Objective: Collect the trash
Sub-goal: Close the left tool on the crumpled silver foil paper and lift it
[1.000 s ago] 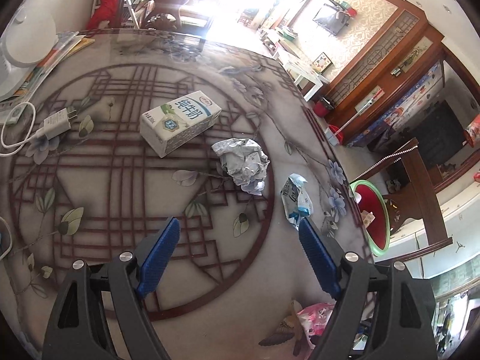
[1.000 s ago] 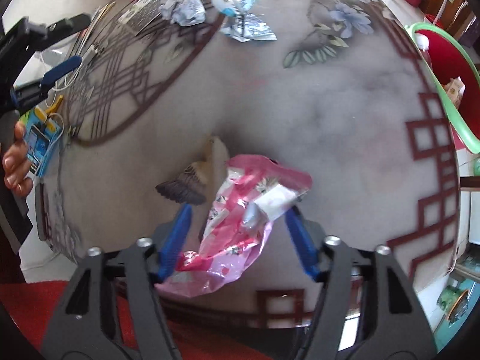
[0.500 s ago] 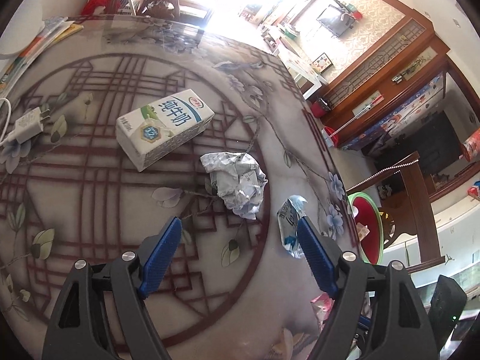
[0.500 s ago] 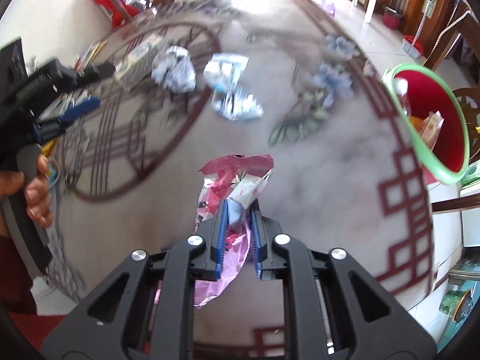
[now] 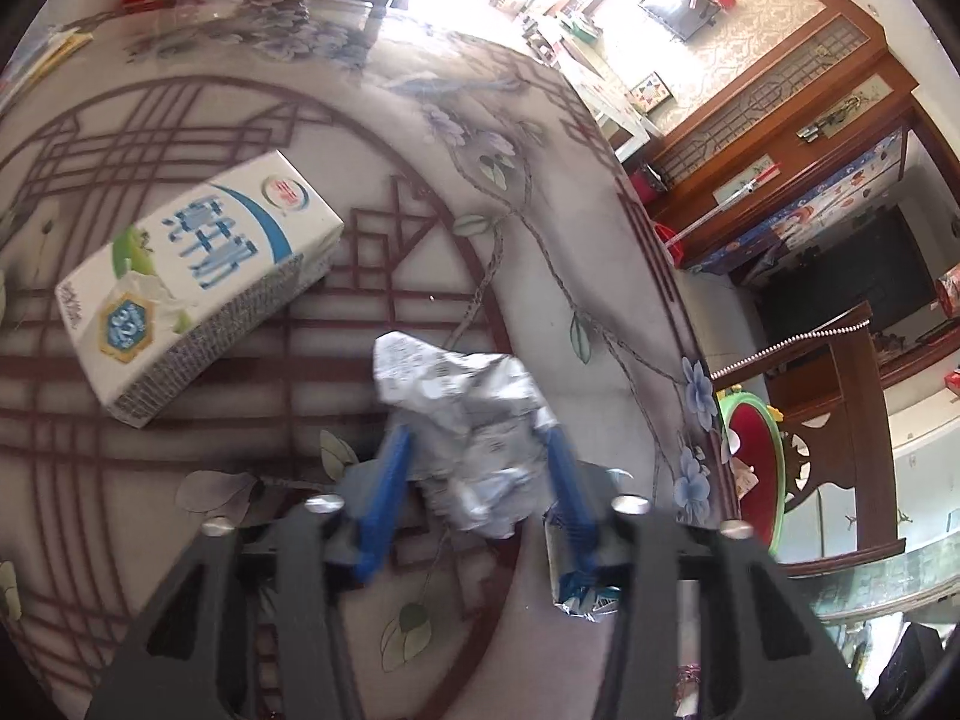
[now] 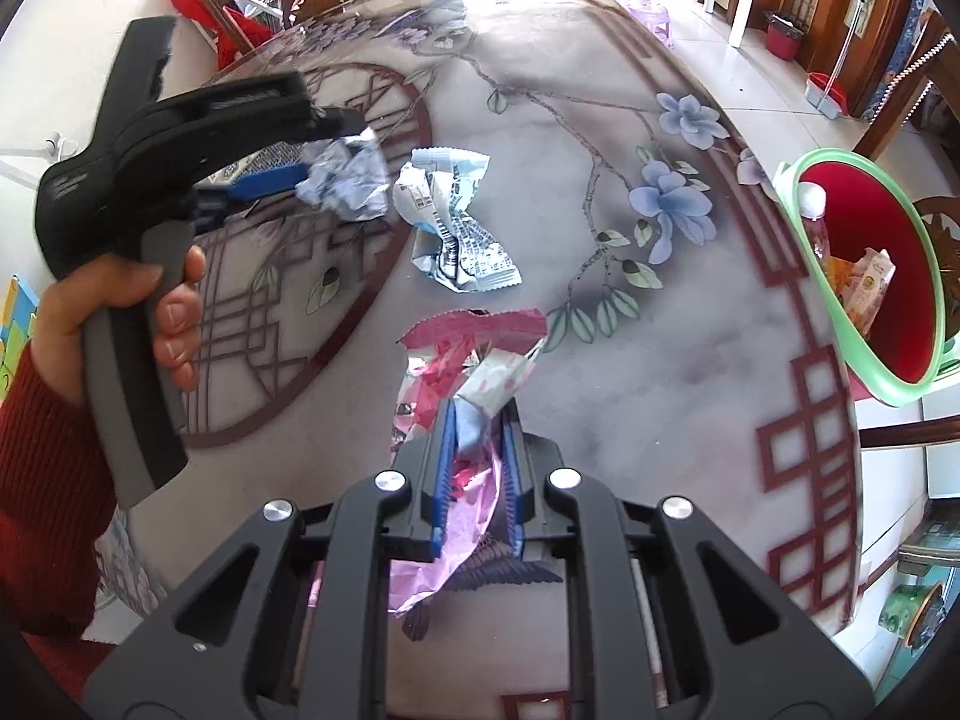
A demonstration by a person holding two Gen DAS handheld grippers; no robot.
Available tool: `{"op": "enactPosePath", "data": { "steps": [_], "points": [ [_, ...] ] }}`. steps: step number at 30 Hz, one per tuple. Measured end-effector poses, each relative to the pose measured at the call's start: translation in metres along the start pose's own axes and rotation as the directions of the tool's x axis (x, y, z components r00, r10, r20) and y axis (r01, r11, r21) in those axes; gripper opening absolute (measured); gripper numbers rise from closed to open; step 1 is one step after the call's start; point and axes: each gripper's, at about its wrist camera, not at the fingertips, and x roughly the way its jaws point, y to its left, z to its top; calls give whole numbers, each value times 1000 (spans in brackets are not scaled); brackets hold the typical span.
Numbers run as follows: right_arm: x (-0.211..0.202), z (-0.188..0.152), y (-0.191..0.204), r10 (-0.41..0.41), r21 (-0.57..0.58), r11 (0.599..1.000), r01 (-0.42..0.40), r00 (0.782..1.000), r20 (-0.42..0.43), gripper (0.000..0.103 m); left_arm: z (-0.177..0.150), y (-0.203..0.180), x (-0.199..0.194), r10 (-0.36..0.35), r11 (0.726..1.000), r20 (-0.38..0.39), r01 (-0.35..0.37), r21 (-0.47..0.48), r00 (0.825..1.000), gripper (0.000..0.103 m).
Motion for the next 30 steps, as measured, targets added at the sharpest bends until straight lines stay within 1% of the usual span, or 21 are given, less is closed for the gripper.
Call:
{"op": "enactPosePath", "data": {
  "steps": [2, 4, 5, 6, 9, 11, 17, 22, 24, 25, 28, 29, 30],
  "points": [
    [2, 2, 1, 1, -4, 1000, -2, 1000, -4, 15, -2, 4, -1, -18, 1000, 2, 18, -6, 1000, 24],
    [3, 4, 2, 2, -10, 1000, -2, 1000, -7, 15, -4, 4, -6, -20, 1000, 10, 20, 8, 1000, 22],
    [4, 5, 3, 2, -15, 1000, -2, 1000, -7, 15, -6, 4, -9, -22, 1000, 15, 22, 16, 1000, 13],
    [4, 6, 4, 4, -18, 1000, -4, 1000, -7, 15, -8, 3, -14, -29, 999, 19, 29, 23, 999, 9],
    [4, 8, 8, 8, -27, 1000, -8, 1000, -3, 15, -15, 1, -28, -37, 999, 38, 36, 34, 999, 5],
    [2, 9, 10, 13, -32, 999, -13, 1000, 3, 15, -20, 2, -36, -47, 998, 47, 45, 36, 998, 0],
    [-2, 11, 16, 26, -46, 999, -25, 999, 20, 15, -43, 7, -61, -66, 998, 58, 65, 27, 996, 0],
    [-5, 9, 19, 31, -48, 998, -30, 999, 25, 15, -59, 17, -74, -46, 999, 53, 44, 25, 998, 1],
    [-6, 7, 19, 34, -45, 998, -33, 999, 28, 15, -60, 19, -72, -35, 999, 49, 34, 22, 998, 30],
    [-7, 6, 19, 36, -42, 999, -34, 999, 29, 15, -58, 19, -70, -29, 999, 52, 28, 17, 998, 36],
    [-7, 3, 17, 36, -33, 999, -35, 999, 30, 15, -51, 15, -60, -30, 999, 48, 28, 33, 998, 48],
    [-7, 2, 16, 36, -30, 999, -35, 999, 31, 15, -48, 11, -53, -23, 998, 37, 21, 56, 999, 56],
    [-8, 1, 15, 34, -24, 999, -34, 999, 32, 15, -44, 5, -45, -14, 996, 25, 12, 86, 1000, 57]
  ]
}}
